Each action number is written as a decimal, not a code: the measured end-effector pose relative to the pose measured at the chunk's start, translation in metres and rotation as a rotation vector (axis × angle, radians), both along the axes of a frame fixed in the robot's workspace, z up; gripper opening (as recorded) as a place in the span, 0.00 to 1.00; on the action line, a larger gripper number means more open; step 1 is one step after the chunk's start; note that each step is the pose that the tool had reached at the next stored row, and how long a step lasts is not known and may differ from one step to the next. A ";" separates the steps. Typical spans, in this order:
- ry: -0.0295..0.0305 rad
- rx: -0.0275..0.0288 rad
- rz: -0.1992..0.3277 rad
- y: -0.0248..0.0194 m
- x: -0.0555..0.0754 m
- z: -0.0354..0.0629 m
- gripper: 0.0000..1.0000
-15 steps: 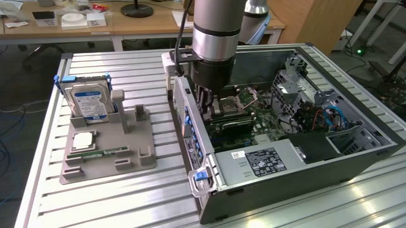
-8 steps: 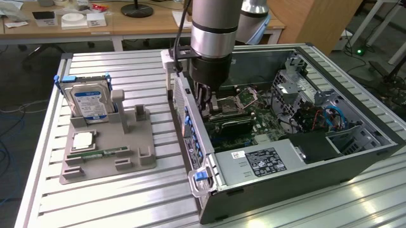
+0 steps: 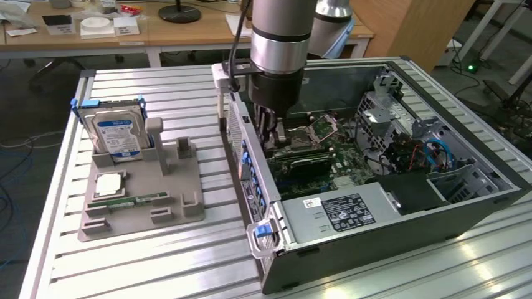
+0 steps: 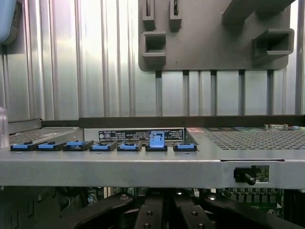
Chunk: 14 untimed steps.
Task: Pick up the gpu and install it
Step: 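Press down on the gpu until it lock into place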
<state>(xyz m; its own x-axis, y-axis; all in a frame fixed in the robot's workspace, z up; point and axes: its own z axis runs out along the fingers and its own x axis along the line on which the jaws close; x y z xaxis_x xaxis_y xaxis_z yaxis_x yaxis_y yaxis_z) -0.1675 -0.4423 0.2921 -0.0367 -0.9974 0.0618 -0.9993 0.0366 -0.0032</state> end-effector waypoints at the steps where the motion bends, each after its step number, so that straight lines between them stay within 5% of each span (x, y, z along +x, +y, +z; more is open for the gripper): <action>1: 0.0013 -0.0001 0.000 0.0001 0.003 -0.0004 0.11; 5: 0.0065 -0.0001 0.001 -0.0027 0.009 -0.0010 0.11; 10: 0.0078 -0.0044 0.001 -0.0185 0.009 -0.0025 0.11; 14: 0.0078 -0.0080 0.001 -0.0243 0.008 -0.0053 0.11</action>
